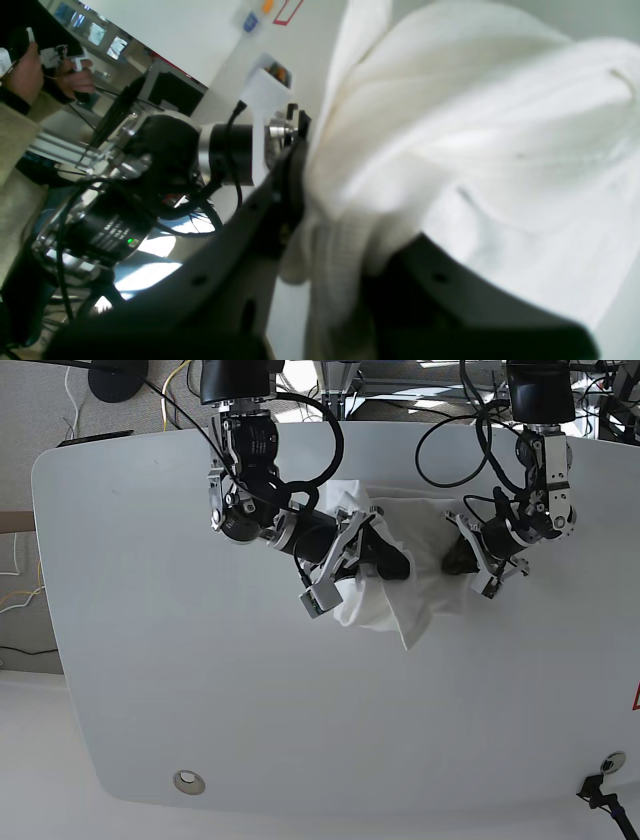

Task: Fold the T-shirt properly
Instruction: 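Lift the band ends and fold them toward each other over the middle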

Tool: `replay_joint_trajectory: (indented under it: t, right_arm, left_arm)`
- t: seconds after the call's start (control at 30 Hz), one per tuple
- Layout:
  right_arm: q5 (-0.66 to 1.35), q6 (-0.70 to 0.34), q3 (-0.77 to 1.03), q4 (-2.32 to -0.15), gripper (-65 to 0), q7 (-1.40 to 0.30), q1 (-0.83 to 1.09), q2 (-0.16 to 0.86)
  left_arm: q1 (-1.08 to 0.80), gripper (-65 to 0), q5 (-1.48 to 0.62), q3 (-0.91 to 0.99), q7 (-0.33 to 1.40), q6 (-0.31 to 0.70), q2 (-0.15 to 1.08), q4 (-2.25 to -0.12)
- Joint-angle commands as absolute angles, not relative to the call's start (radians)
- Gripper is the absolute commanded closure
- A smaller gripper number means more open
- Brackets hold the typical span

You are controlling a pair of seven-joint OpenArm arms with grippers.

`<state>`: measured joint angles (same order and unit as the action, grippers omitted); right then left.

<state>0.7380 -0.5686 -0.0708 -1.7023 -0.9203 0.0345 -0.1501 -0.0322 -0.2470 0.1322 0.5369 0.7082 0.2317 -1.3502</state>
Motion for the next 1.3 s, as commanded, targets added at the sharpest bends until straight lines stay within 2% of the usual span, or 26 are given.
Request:
replay_joint_trajectory:
  t: [0.0, 0.03, 0.17, 0.2, 0.27, 0.57, 0.7, 0.83, 0.9, 1.0, 1.13, 1.2, 1.27]
  right_arm:
    - [0.765, -0.579, -0.073, -1.719, 0.0, -0.897, 0.012, -0.157]
    - [0.763, -0.579, -0.073, -1.719, 0.0, -0.897, 0.008, -0.157]
    - [0.763, -0.579, -0.073, -1.719, 0.0, -0.897, 0.004, -0.157]
    - [0.763, -0.579, -0.073, -1.719, 0.0, -0.897, 0.001, -0.157]
    - [0.763, -0.579, -0.073, -1.719, 0.0, -0.897, -0.007, -0.157]
    - [0.763, -0.578, -0.097, -1.718, 0.0, -0.897, -0.028, -0.157]
    - [0.768, -0.578, -0.182, -1.652, 0.0, -0.886, -0.077, -0.157]
    - [0.769, -0.578, -0.283, -1.555, 0.0, -0.771, -0.108, -0.157]
    - [0.769, -0.578, -0.311, -1.520, -0.4, -0.766, -0.136, -0.157]
    - [0.769, -0.578, -0.332, -1.508, -23.1, -0.763, -0.147, -0.157]
    - [0.769, -0.578, -0.355, -1.506, -46.5, -0.762, -0.197, -0.157]
    - [0.769, -0.578, -0.367, -1.506, -51.2, -0.762, -0.228, -0.157]
    - [0.769, -0.578, -0.375, -1.506, -51.2, -0.762, -0.249, -0.157]
  left_arm:
    - [-0.024, 0.0, -0.217, 0.136, 0.578, 0.698, 0.246, -1.357]
    - [-0.024, -4.2, -0.219, 0.136, 0.578, 0.698, 0.246, -1.362]
    - [-0.030, -33.3, -0.219, 0.186, 0.588, 0.698, 0.266, -1.438]
    - [-0.027, -38.3, -0.219, 0.209, 0.610, 0.698, 0.266, -1.457]
    - [-0.022, -44.5, -0.220, 0.254, 0.653, 0.698, 0.266, -1.497]
    - [-0.027, -45.4, -0.217, 0.403, 0.662, 0.698, 0.265, -1.652]
    - [-0.030, -45.4, -0.219, 0.467, 0.661, 0.698, 0.266, -1.655]
    - [-0.030, -45.4, -0.217, 0.550, 0.659, 0.698, 0.265, -1.655]
    - [-0.030, -45.4, -0.216, 0.565, 0.659, 0.698, 0.266, -1.655]
    - [-0.031, -45.4, -0.216, 0.591, 0.659, 0.698, 0.275, -1.655]
    - [-0.047, -45.4, -0.217, 0.591, 0.656, 0.698, 0.291, -1.655]
    - [-0.054, -45.4, -0.219, 0.591, 0.656, 0.698, 0.291, -1.656]
    - [-0.054, -45.4, -0.219, 0.591, 0.656, 0.698, 0.291, -1.656]
